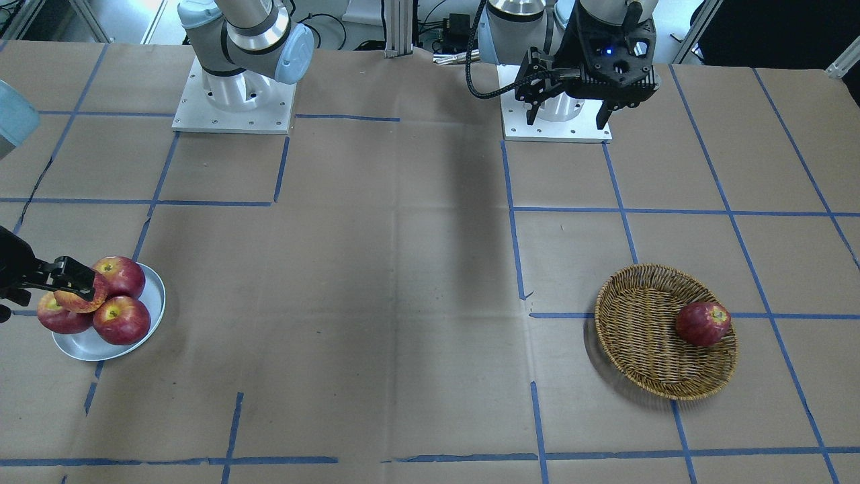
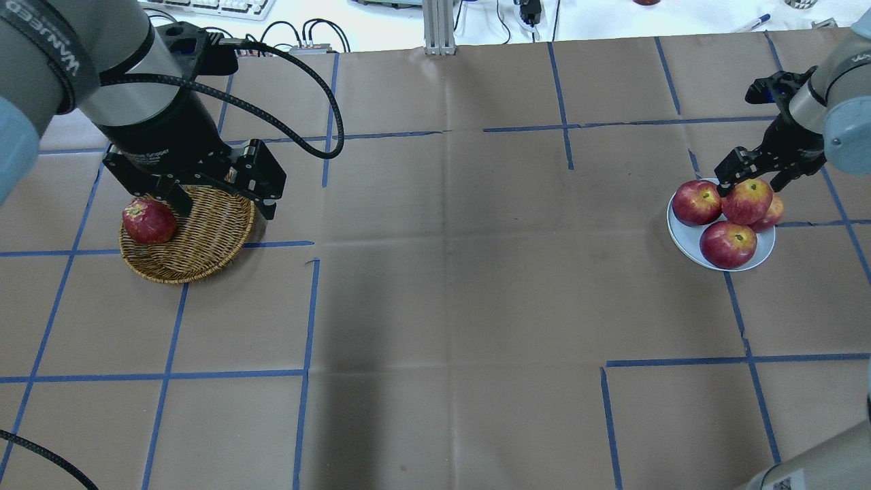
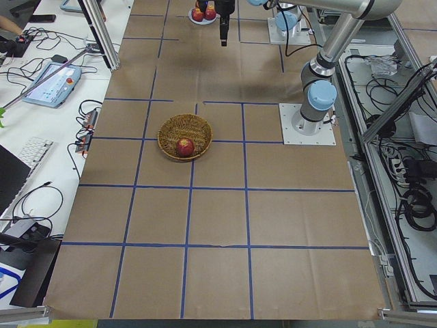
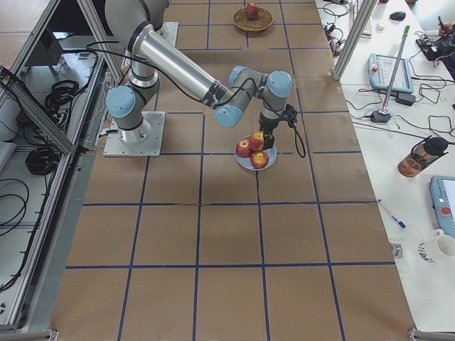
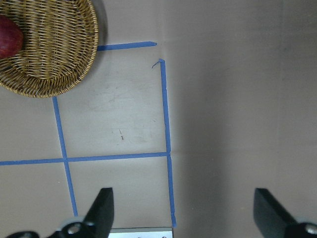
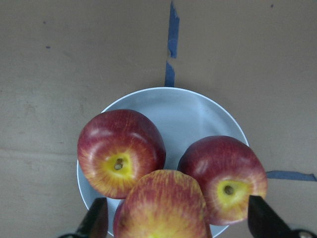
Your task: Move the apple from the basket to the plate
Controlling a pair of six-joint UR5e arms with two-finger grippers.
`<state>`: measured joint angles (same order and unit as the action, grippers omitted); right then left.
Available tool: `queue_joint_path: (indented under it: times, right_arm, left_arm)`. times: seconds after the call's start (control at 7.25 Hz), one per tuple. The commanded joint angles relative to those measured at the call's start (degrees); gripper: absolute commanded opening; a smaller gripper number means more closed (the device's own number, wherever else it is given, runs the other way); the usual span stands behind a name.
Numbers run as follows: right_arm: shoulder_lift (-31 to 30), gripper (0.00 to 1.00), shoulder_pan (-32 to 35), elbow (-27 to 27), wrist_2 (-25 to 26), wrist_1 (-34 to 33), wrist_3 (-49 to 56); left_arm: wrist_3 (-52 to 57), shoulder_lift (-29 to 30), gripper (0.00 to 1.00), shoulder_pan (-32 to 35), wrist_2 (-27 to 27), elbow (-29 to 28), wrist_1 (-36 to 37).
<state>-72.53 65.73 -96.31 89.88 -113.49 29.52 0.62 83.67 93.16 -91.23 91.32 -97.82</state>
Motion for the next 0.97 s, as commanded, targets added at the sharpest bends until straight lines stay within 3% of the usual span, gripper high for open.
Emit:
queue_joint_path:
  times: [0.0,0.14,0.41,0.83]
  right_arm:
    - [-3.4,1.0,5.2,8.6,-0.1,11.1,-0.9]
    - [-4.9,1.0,8.9,12.6,0.0,17.1,-3.4]
    - [-9.1,1.0,15.4,14.0,0.0,25.4,-13.5]
    - [-11.8,1.0,26.4,12.0,0.0,26.7,-28.0]
  left_arm:
    - [0.1,0.0,0.99,0.0,0.0,0.0,0.0]
    - [0.0,0.0,0.99,0.0,0.0,0.0,0.0]
    - [0.0,0.0,0.99,0.0,0.0,0.0,0.1]
    - [0.0,0.0,0.99,0.0,0.0,0.0,0.1]
